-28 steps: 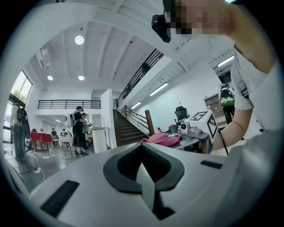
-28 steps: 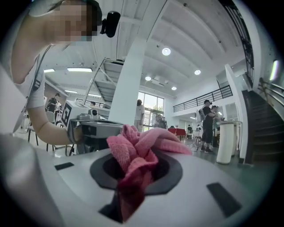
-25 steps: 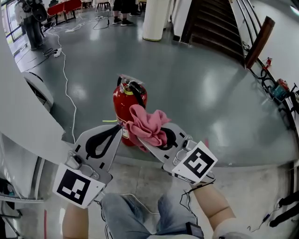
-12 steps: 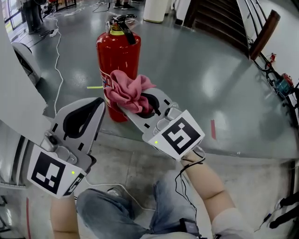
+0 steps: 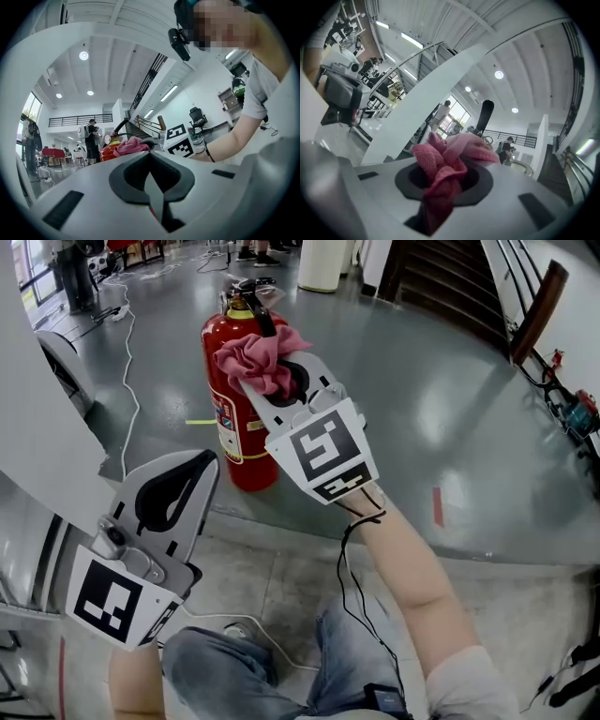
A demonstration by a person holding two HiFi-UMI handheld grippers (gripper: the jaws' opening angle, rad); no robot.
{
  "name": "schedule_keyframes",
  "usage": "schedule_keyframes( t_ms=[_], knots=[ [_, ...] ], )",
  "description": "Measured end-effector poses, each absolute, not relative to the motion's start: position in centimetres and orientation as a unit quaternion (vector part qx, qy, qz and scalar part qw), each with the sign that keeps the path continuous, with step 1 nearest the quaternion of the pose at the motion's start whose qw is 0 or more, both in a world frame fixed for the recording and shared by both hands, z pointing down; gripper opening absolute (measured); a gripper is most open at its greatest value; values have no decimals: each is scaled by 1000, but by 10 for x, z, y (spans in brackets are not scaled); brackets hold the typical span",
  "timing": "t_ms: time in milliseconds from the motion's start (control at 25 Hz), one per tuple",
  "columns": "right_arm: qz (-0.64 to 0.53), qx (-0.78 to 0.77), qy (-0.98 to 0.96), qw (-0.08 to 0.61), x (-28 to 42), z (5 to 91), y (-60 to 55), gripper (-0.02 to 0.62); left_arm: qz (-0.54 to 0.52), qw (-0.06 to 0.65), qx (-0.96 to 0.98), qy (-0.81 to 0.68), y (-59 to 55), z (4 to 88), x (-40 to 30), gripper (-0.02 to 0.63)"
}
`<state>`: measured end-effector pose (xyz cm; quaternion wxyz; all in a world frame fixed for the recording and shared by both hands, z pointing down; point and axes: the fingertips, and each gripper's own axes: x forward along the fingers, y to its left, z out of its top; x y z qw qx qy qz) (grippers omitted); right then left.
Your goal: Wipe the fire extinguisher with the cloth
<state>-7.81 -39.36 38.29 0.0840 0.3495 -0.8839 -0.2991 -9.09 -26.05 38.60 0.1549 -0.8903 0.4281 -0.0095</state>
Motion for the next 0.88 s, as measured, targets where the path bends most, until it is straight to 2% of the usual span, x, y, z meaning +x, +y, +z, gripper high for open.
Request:
schedule_keyframes(
  t_ms=[120,240,560,720,880],
  knots=[
    [-321,351,-876,80,-80,394,-392,92,-8,154,-889,431,-263,387,-96,9],
    [-343,342,-866,125,-84,427,-391,92,-2,148,-887,437,-266,391,-100,9],
    [-246,308,-900,186,-88,544,-391,89,-13,137,-888,439,-262,411,-100,9],
    [-223,284,-899,248,-92,593,-391,89,-17,137,-889,438,-258,417,-99,9],
    [-212,290,-893,271,-91,600,-392,91,-21,135,-889,436,-255,423,-99,9]
  ],
)
